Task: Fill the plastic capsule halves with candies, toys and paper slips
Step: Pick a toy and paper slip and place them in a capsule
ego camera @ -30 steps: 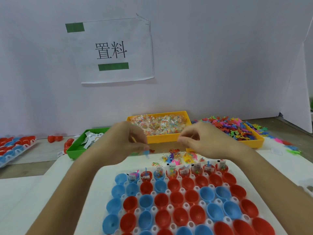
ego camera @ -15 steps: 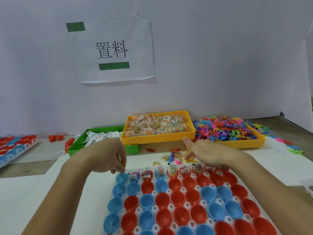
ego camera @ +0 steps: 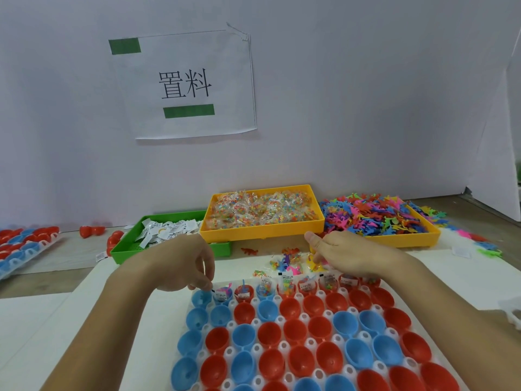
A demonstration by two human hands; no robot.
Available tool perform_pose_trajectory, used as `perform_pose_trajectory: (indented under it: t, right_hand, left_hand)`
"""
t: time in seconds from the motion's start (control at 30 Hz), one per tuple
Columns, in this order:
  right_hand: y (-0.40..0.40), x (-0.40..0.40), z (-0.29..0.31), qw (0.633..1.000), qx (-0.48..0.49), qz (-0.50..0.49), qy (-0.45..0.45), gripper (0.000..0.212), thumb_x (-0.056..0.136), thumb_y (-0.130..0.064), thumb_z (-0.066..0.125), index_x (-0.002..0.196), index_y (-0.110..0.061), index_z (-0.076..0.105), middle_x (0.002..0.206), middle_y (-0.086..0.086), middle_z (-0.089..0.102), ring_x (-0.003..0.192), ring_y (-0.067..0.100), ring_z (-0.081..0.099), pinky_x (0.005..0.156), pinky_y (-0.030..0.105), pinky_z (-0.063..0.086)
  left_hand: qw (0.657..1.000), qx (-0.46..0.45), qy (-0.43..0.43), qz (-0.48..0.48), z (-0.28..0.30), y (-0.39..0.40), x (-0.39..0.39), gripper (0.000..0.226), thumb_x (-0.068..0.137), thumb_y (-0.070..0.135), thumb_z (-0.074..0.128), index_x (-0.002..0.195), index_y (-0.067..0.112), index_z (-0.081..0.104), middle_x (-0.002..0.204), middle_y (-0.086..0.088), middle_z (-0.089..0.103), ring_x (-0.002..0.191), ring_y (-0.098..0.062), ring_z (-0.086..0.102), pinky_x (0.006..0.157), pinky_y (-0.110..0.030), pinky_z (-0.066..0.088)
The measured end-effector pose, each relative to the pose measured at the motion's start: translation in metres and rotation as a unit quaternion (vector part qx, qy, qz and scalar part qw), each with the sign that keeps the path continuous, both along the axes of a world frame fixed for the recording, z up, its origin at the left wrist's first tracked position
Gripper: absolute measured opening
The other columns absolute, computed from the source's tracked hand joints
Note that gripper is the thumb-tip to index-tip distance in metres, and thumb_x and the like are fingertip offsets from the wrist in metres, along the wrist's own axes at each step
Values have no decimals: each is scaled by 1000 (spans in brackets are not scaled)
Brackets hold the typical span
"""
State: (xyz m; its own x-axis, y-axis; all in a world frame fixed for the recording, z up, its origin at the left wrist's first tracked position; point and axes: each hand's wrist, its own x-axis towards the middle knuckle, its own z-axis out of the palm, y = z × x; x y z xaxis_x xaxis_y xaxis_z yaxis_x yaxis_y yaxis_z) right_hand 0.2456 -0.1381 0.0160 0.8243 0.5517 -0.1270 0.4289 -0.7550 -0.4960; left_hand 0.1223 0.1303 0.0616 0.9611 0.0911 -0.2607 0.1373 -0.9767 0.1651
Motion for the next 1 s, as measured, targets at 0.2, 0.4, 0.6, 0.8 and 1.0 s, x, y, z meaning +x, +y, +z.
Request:
perform_pose_trajectory:
  t: [0.2,0.4,0.6,0.8,1.0]
  right_hand:
    - [-6,3,6,998,46,-6,-37,74,101,-59,25,99,-6,76,106,9,75,92,20,70,90,34,51]
    - [-16,3,22,981,168,-4,-98,37,98,-42,58,79,-19,80,74,-9,76,74,8,71,77,29,57]
    - [-8,-16,38,947,313,72,-26,11,80,-4,81,87,-10,75,79,-1,77,75,9,73,72,16,55]
    - [8,-39,49,932,345,111,10,28,78,-1,82,96,-12,64,89,6,76,83,19,75,79,32,62]
    - [6,-44,54,935,340,97,-10,18,85,-8,77,100,-17,71,87,-1,77,80,14,75,79,25,60]
  left_hand:
    - [1000,-5,-29,11,5,-3,-3,10,89,38,69,82,33,64,80,10,71,71,-4,68,75,-28,58]
    - [988,-2,-152,-16,15,-13,-2,17,92,45,61,80,34,63,78,10,65,72,-7,63,73,-30,56]
    - [950,-140,-264,-87,18,-47,2,10,92,32,66,82,32,68,81,15,68,73,-3,63,64,-15,48]
    - [901,-284,-319,-79,11,-78,5,10,80,20,80,86,19,72,78,5,72,71,-12,69,71,-32,58]
    - [877,-332,-340,-68,16,-78,4,12,78,6,80,78,15,72,73,-5,69,72,-23,67,69,-39,57]
